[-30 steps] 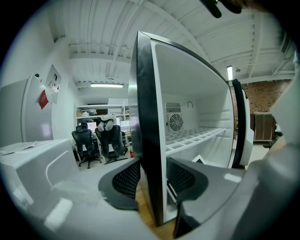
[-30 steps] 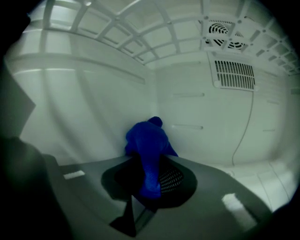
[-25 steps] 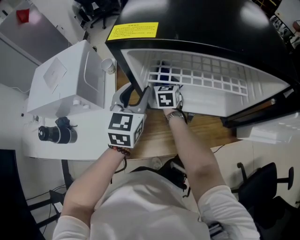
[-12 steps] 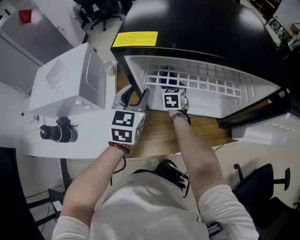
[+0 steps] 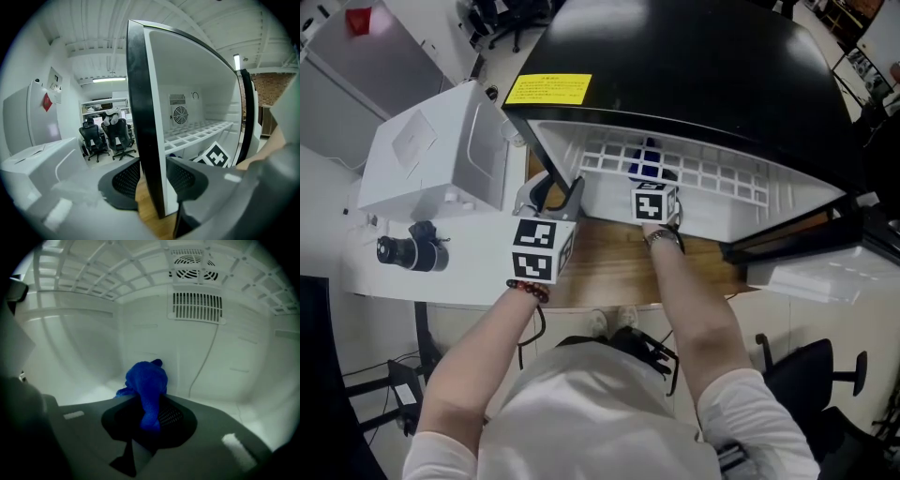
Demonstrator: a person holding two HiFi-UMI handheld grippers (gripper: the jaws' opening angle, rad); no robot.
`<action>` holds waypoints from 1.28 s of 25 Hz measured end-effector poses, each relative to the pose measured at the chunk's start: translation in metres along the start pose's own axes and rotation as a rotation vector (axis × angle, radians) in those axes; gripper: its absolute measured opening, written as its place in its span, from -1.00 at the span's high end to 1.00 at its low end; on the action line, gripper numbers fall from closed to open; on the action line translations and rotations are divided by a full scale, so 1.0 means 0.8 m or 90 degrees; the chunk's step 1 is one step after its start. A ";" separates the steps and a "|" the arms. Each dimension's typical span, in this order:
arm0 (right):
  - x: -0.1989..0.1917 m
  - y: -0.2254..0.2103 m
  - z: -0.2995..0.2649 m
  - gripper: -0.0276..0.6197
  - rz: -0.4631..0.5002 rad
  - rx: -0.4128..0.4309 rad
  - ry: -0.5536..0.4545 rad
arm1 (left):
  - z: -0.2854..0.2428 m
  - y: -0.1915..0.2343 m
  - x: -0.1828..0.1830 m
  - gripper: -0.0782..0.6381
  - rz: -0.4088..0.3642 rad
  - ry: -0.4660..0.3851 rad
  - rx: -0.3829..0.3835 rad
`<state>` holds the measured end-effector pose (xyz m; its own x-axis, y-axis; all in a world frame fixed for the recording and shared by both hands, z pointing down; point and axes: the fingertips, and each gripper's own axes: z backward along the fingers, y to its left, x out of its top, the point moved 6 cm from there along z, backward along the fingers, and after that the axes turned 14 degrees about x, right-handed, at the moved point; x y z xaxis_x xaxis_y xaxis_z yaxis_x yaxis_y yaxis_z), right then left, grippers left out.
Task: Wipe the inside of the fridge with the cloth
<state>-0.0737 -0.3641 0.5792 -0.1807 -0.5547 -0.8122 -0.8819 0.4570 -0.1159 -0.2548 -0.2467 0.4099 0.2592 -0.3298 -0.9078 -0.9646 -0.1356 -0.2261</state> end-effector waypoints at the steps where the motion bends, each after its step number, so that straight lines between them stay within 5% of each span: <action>1: -0.002 -0.005 0.002 0.69 0.000 0.000 0.001 | 0.000 0.000 0.000 0.32 0.000 0.002 0.004; 17: -0.020 -0.078 0.039 0.69 -0.018 -0.041 -0.004 | 0.001 -0.003 0.004 0.33 0.011 -0.005 0.032; 32: -0.037 -0.149 0.083 0.69 -0.043 -0.147 0.016 | 0.003 -0.001 0.003 0.33 -0.010 0.003 0.012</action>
<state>0.0657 -0.3556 0.5789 -0.1265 -0.5966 -0.7925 -0.9678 0.2495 -0.0334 -0.2534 -0.2449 0.4071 0.2749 -0.3320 -0.9023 -0.9610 -0.1232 -0.2475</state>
